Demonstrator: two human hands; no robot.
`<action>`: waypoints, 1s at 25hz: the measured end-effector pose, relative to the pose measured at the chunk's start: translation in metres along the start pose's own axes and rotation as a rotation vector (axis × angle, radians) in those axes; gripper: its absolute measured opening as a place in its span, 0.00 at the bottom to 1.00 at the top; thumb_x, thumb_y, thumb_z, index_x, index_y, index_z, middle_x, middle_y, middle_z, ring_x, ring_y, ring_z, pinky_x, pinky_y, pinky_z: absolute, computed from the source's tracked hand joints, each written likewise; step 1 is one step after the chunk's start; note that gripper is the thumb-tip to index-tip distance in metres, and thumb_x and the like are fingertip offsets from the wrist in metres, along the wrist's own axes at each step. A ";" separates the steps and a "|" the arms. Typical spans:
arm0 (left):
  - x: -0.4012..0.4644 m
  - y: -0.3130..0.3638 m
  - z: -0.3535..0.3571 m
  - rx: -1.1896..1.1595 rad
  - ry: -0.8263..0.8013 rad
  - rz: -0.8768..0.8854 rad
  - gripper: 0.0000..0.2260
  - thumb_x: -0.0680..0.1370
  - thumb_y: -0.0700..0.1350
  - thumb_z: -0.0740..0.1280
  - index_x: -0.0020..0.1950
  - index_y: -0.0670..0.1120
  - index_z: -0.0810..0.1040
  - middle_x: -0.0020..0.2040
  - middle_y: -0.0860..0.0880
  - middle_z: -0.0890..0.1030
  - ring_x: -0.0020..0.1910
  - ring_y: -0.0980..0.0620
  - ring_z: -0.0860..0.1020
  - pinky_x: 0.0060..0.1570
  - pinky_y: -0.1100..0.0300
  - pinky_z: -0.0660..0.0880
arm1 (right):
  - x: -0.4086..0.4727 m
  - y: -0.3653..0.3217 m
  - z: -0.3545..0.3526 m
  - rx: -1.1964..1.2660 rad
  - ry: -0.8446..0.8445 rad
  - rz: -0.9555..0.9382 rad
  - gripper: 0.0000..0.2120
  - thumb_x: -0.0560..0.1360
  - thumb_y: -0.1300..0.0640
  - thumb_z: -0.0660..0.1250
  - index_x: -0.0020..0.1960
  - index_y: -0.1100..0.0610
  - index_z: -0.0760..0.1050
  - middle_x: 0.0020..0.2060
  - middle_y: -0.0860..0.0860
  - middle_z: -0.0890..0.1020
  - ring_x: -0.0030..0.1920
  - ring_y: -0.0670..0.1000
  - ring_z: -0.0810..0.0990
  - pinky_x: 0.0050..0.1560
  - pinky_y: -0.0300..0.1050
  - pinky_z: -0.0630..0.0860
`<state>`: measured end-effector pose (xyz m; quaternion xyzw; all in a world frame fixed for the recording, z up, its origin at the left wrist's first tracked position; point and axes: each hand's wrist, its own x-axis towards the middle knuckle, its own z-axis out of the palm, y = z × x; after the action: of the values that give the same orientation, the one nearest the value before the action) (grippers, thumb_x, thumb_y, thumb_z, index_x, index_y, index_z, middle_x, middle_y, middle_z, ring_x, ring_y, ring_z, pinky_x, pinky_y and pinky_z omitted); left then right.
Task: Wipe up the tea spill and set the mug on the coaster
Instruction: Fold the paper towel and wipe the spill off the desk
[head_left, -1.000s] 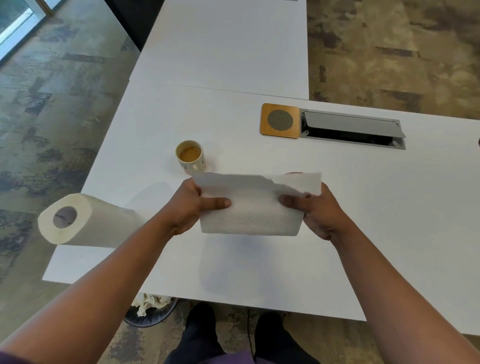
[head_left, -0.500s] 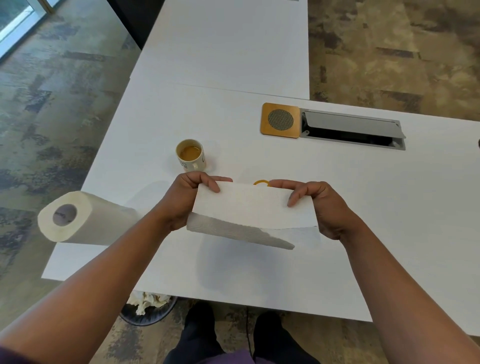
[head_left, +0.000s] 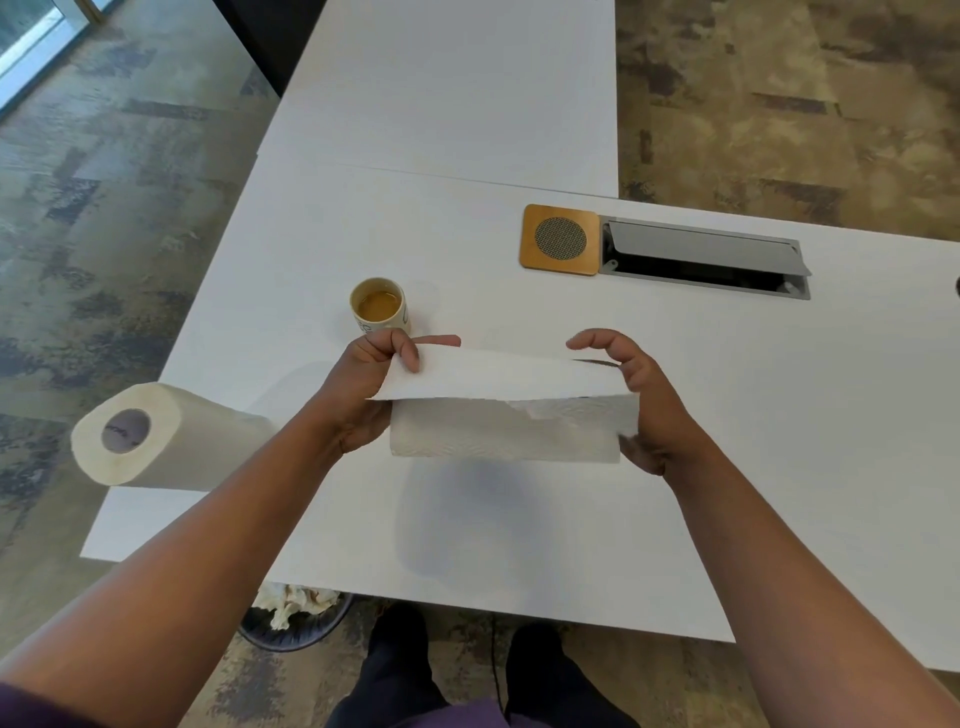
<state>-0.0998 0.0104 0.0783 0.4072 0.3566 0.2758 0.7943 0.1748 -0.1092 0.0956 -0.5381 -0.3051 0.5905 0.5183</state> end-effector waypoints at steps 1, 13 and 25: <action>0.000 0.001 -0.001 0.036 -0.009 0.000 0.19 0.75 0.27 0.63 0.31 0.47 0.80 0.61 0.41 0.85 0.57 0.40 0.84 0.45 0.53 0.81 | 0.000 -0.001 0.000 0.021 0.025 -0.006 0.13 0.76 0.72 0.63 0.49 0.56 0.80 0.51 0.56 0.86 0.50 0.57 0.85 0.39 0.48 0.81; -0.006 0.012 0.001 0.602 -0.071 0.136 0.29 0.74 0.20 0.60 0.37 0.52 0.88 0.57 0.55 0.87 0.55 0.53 0.84 0.48 0.61 0.81 | 0.004 -0.002 -0.016 0.127 0.073 0.256 0.09 0.68 0.52 0.67 0.45 0.55 0.80 0.41 0.53 0.84 0.39 0.56 0.82 0.34 0.46 0.77; -0.008 0.013 -0.005 0.756 -0.133 0.097 0.27 0.76 0.24 0.58 0.46 0.51 0.88 0.60 0.61 0.84 0.60 0.59 0.81 0.55 0.64 0.78 | 0.005 0.003 -0.025 0.060 -0.093 0.254 0.13 0.70 0.59 0.78 0.52 0.56 0.79 0.65 0.60 0.80 0.57 0.57 0.82 0.57 0.55 0.80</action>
<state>-0.1107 0.0132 0.0900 0.7048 0.3610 0.1351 0.5955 0.1985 -0.1104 0.0851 -0.5286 -0.2405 0.6846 0.4405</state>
